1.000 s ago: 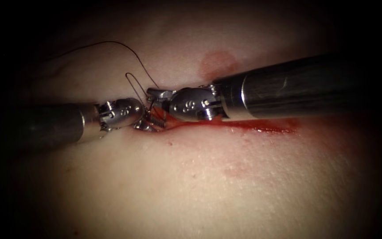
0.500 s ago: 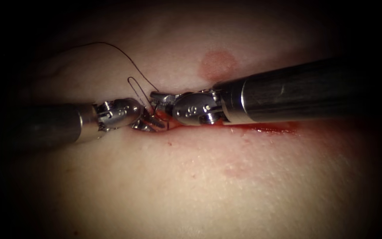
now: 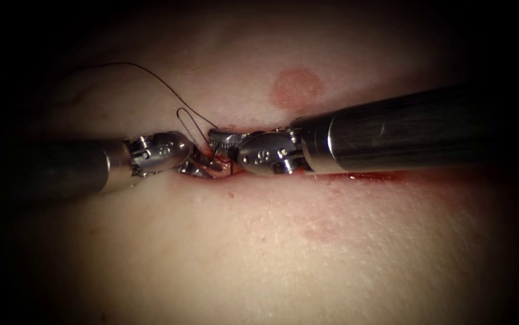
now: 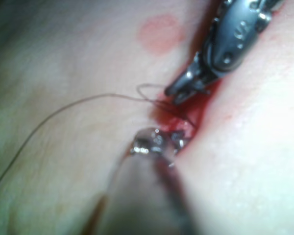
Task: Wound Closure
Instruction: Throw the needle through the bottom of the incision.
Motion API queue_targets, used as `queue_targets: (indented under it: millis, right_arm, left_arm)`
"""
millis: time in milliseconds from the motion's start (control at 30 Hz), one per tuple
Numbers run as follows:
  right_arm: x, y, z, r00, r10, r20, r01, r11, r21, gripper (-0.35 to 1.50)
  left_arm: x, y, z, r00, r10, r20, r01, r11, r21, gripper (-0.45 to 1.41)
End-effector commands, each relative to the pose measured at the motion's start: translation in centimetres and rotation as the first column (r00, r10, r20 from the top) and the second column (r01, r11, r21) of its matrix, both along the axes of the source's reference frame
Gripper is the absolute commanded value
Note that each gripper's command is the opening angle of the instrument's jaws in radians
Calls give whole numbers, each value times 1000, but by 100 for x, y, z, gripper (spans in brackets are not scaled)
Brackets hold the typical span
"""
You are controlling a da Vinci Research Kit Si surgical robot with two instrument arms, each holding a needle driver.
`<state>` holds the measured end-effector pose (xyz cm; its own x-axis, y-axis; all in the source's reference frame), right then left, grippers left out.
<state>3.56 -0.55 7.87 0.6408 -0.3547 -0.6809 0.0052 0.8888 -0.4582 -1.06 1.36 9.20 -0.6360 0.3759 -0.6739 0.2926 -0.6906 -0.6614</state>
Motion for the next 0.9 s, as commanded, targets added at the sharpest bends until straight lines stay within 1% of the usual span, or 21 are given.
queue_targets:
  millis: [33,233,267,400,533,667,800,900]
  right_arm:
    - [5,-3,4,1000,12,2,-12,1000,21,-35]
    - [4,4,-1,999,50,-10,-49,996,74,-35]
    - [3,7,-6,997,75,-21,-72,992,105,-35]
    - [4,9,-11,995,97,-30,-91,981,173,-35]
    - [6,8,-9,995,97,-33,-88,971,222,-35]
    - [10,10,-7,991,126,-38,-111,955,274,-35]
    - [12,11,-6,990,135,-34,-119,947,298,-35]
    - [12,14,-7,986,163,-38,-141,933,330,-35]
  left_arm:
    - [-6,-1,8,1000,-4,-1,4,1000,-2,-4]
    - [-6,-1,8,1000,-18,0,18,1000,-7,-3]
    - [-6,-1,7,1000,-26,-3,26,1000,-12,-3]
    - [-4,4,3,998,-55,-12,54,998,-24,-3]
    - [-2,10,-2,997,-79,-20,78,996,-30,-3]
    - [1,14,-10,995,-102,-19,101,994,-50,-4]
    - [2,15,-16,993,-113,-20,112,992,-55,-4]
    - [3,14,-23,992,-122,-17,121,990,-67,-3]
